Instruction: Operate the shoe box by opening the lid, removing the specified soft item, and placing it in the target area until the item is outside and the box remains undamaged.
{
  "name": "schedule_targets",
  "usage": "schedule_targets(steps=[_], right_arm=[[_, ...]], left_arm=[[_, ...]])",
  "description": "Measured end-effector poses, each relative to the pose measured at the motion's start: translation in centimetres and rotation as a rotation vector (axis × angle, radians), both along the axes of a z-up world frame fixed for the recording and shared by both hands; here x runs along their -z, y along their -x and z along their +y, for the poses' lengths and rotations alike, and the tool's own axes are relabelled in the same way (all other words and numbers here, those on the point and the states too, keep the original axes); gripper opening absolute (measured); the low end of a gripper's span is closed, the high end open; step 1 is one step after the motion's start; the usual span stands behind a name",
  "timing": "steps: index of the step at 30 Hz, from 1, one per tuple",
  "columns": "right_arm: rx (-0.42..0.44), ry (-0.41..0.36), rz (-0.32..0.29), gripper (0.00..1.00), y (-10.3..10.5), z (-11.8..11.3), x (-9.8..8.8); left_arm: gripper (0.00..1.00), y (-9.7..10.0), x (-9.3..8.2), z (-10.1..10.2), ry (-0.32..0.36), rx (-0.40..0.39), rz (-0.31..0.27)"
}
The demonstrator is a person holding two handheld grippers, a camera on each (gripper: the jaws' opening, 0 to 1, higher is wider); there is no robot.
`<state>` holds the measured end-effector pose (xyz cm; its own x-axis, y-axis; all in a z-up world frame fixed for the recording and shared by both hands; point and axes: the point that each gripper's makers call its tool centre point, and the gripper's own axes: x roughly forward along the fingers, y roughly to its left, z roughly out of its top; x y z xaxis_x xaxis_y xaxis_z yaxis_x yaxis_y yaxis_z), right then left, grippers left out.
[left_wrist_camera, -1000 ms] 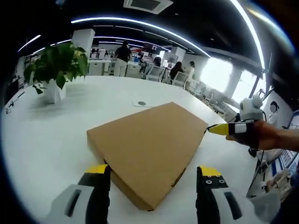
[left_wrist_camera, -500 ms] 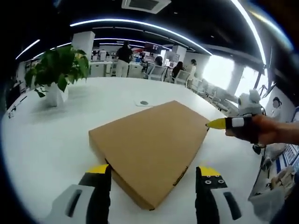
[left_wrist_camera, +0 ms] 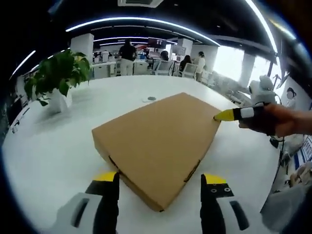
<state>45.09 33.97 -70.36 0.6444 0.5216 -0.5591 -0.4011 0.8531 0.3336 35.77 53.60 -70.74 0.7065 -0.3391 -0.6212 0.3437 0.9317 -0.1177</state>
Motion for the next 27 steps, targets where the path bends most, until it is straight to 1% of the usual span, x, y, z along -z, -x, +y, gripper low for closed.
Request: schedule_targets(steps=[1, 2, 3, 4, 5, 8, 12, 16, 17, 20, 22, 27], right_arm=[[-0.005, 0.006, -0.004, 0.54, 0.0, 0.1, 0.0], [-0.005, 0.012, -0.015, 0.57, 0.2, 0.3, 0.0], [-0.014, 0.030, -0.029, 0.57, 0.3, 0.3, 0.0], [-0.012, 0.026, -0.022, 0.58, 0.4, 0.5, 0.1], [-0.009, 0.025, -0.025, 0.58, 0.4, 0.4, 0.1], [-0.003, 0.025, -0.022, 0.58, 0.6, 0.7, 0.1], [0.003, 0.020, -0.022, 0.57, 1.5, 1.5, 0.1], [0.001, 0.019, -0.019, 0.57, 2.3, 2.5, 0.2], [0.004, 0.019, -0.015, 0.57, 2.2, 2.7, 0.4], [0.059, 0.020, 0.005, 0.55, 3.0, 3.2, 0.4], [0.070, 0.016, -0.003, 0.55, 3.6, 3.9, 0.6], [0.055, 0.016, 0.003, 0.54, 5.3, 5.6, 0.7]], left_arm=[[0.60, -0.1, 0.1, 0.5, -0.022, -0.011, -0.002], [0.60, -0.1, 0.1, 0.2, -0.005, 0.000, 0.002], [0.60, -0.1, 0.2, 0.3, -0.010, 0.000, 0.002], [0.60, -0.1, 0.1, 0.3, -0.017, 0.003, 0.000], [0.59, 0.0, 0.2, 0.5, -0.030, 0.007, 0.000], [0.58, 0.4, 0.1, 0.9, -0.027, 0.005, 0.002], [0.56, 1.0, 0.1, 1.8, -0.029, -0.002, 0.003], [0.55, 2.1, 0.1, 3.1, -0.035, 0.000, 0.004], [0.55, 2.4, 0.1, 3.3, -0.034, 0.000, 0.004], [0.54, 3.2, 0.0, 4.1, -0.036, -0.002, 0.014], [0.54, 3.9, 0.0, 4.6, -0.035, -0.005, 0.014], [0.54, 5.9, -0.2, 6.3, -0.030, -0.012, 0.016]])
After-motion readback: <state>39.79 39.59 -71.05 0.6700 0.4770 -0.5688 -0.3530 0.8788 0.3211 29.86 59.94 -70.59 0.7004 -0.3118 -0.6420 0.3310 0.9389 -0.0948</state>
